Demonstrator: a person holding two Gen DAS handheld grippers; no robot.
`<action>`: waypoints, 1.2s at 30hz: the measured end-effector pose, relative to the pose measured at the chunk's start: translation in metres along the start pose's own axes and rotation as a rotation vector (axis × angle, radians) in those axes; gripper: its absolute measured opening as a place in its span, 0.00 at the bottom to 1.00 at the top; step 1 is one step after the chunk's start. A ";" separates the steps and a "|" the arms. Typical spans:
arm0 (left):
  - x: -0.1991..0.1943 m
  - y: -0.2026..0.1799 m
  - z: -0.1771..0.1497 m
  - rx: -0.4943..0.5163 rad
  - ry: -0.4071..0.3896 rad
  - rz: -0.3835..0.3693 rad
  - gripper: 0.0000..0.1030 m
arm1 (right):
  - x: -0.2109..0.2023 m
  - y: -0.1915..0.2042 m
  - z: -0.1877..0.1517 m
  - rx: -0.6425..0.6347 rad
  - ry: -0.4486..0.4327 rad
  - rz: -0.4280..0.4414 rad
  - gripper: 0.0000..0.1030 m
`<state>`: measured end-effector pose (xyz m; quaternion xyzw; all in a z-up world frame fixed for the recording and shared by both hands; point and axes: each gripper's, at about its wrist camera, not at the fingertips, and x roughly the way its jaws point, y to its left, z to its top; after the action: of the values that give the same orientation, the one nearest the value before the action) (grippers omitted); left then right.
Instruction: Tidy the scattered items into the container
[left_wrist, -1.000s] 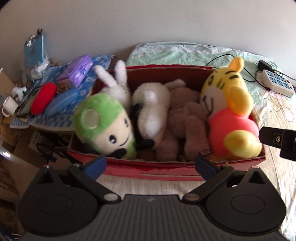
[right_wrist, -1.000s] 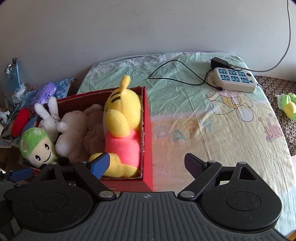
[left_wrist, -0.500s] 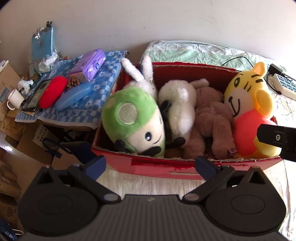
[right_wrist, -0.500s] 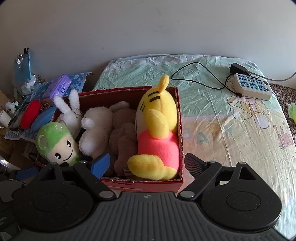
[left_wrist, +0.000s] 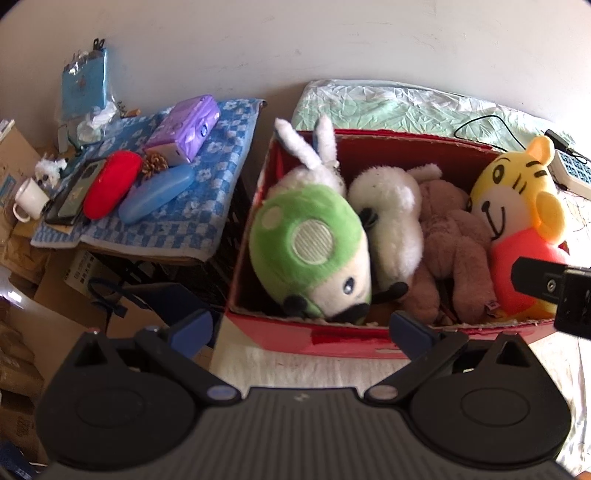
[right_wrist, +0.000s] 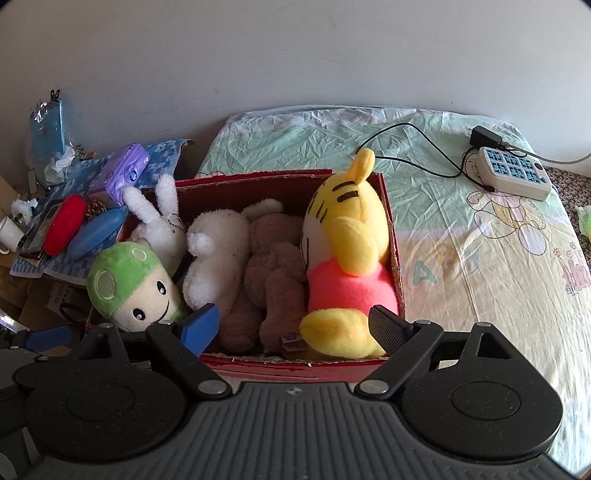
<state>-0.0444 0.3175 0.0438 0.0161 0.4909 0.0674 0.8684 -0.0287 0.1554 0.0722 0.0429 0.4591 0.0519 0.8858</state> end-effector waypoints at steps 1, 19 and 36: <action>0.000 0.002 0.002 0.002 -0.006 -0.004 0.99 | 0.000 0.001 0.001 0.004 -0.006 -0.006 0.88; -0.008 0.021 0.038 0.007 -0.075 -0.006 0.99 | 0.001 0.010 0.022 0.060 -0.020 -0.016 0.88; -0.006 0.020 0.038 0.007 -0.103 0.001 0.99 | 0.007 0.015 0.024 0.049 -0.023 -0.031 0.87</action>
<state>-0.0168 0.3380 0.0700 0.0228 0.4459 0.0654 0.8924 -0.0054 0.1702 0.0823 0.0580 0.4507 0.0262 0.8904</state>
